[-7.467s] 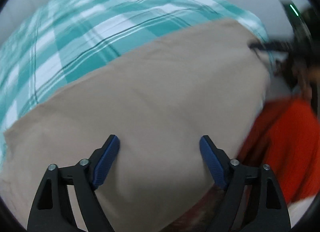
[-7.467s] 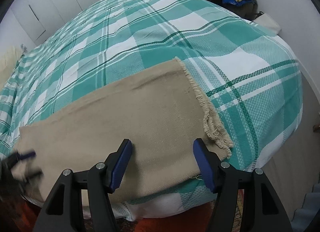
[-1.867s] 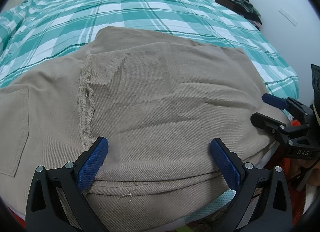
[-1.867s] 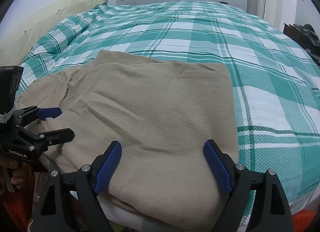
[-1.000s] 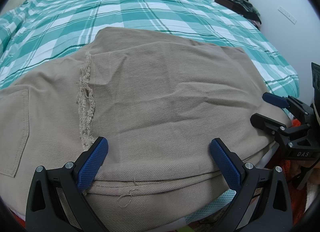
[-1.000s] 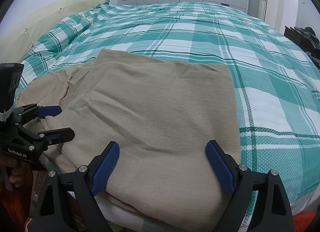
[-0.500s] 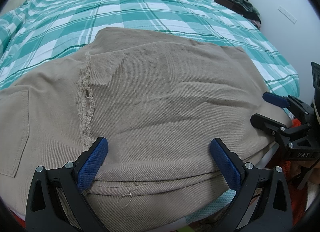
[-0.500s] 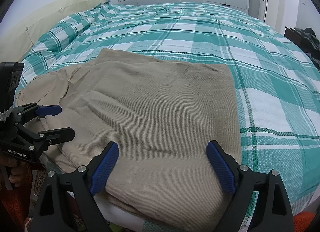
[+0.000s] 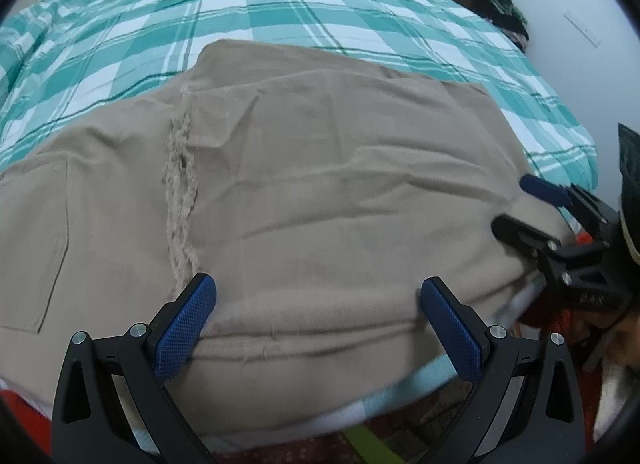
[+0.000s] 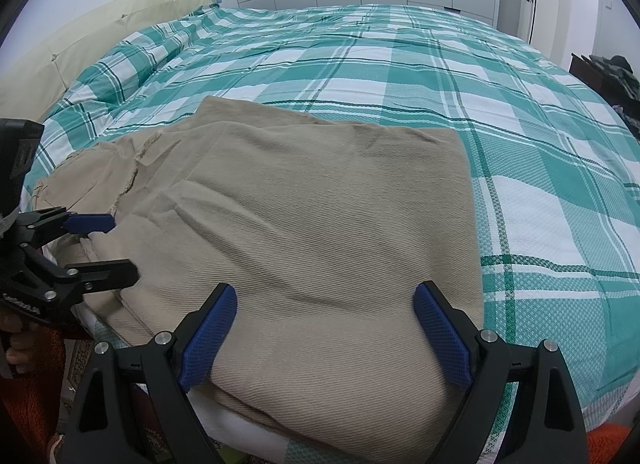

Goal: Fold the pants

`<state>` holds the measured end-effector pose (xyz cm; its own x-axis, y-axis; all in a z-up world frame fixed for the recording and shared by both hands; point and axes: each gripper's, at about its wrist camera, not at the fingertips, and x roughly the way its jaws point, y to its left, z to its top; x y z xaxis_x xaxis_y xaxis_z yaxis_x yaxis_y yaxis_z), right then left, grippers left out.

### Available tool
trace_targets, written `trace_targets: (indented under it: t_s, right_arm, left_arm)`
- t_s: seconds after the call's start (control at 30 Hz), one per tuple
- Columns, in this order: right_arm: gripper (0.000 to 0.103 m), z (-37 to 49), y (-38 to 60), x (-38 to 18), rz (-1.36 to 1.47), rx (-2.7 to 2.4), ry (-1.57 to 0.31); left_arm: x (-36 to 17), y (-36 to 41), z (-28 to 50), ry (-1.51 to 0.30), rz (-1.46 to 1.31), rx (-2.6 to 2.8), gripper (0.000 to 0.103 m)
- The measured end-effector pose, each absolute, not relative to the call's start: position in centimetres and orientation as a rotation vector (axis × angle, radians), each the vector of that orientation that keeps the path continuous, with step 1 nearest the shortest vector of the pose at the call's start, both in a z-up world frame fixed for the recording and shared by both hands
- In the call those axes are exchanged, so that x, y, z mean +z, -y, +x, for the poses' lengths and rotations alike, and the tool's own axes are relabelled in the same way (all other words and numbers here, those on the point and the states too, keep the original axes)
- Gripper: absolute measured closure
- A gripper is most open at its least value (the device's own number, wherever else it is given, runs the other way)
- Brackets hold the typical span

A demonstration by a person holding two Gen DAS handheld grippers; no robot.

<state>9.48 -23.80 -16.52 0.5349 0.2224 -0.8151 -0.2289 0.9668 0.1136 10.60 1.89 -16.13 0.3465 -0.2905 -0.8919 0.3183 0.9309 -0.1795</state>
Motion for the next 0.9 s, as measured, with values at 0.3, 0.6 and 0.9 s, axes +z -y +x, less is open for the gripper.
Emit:
trace_targets:
  t_s: [0.3, 0.6, 0.9]
  right_arm:
    - [0.012, 9.5, 23.7, -16.6, -0.01, 0.273, -0.971]
    - [0.012, 9.7, 24.1, -16.7, 0.002, 0.28, -0.968]
    - [0.009, 9.7, 24.2, -16.8, 0.002, 0.286, -0.972]
  left_arm:
    - [-15.6, -0.8, 9.2, -1.141, 0.185, -0.372, 0.001]
    - [-12.2, -6.1, 8.5, -1.159, -0.115, -0.36, 0.002]
    - [-7.2, -20.5, 5.8, -1.0, -0.512, -0.198, 0.002]
